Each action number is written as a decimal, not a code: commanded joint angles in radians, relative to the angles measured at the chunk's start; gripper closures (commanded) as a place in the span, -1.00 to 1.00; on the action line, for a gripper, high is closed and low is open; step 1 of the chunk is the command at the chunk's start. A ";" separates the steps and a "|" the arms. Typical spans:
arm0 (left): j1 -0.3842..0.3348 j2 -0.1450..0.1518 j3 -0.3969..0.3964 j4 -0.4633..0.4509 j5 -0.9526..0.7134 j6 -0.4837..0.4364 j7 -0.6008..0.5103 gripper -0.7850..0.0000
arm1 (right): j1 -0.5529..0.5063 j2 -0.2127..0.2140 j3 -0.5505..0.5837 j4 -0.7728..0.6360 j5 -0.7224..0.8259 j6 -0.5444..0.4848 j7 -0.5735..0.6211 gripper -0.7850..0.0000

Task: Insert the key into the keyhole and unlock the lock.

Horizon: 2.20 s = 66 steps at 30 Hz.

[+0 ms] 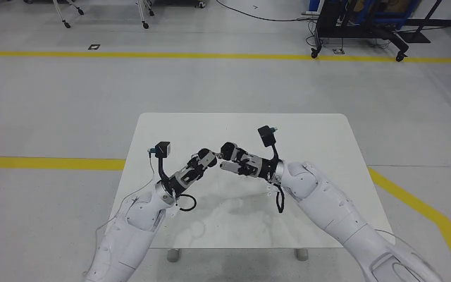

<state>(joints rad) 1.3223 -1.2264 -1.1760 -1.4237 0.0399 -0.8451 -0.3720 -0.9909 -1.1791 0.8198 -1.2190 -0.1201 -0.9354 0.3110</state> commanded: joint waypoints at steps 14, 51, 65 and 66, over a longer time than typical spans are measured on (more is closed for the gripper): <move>-0.003 0.002 0.006 0.001 0.022 0.004 0.004 1.00 | -0.015 -0.004 0.026 -0.013 -0.011 0.005 0.018 1.00; -0.064 0.035 -0.089 -0.084 1.273 0.100 0.242 -1.00 | -0.038 0.000 0.086 -0.016 -0.016 -0.026 0.010 1.00; -0.154 0.048 -0.030 0.063 1.635 0.151 0.170 -1.00 | -0.038 0.000 0.086 -0.016 -0.016 -0.026 0.010 1.00; -0.176 0.046 -0.024 0.095 1.637 0.148 0.168 -1.00 | -0.038 0.000 0.086 -0.016 -0.016 -0.026 0.010 1.00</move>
<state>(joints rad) 1.1747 -1.1785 -1.2066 -1.3744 1.6907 -0.6915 -0.2042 -1.0288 -1.1786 0.9060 -1.2347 -0.1357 -0.9611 0.3206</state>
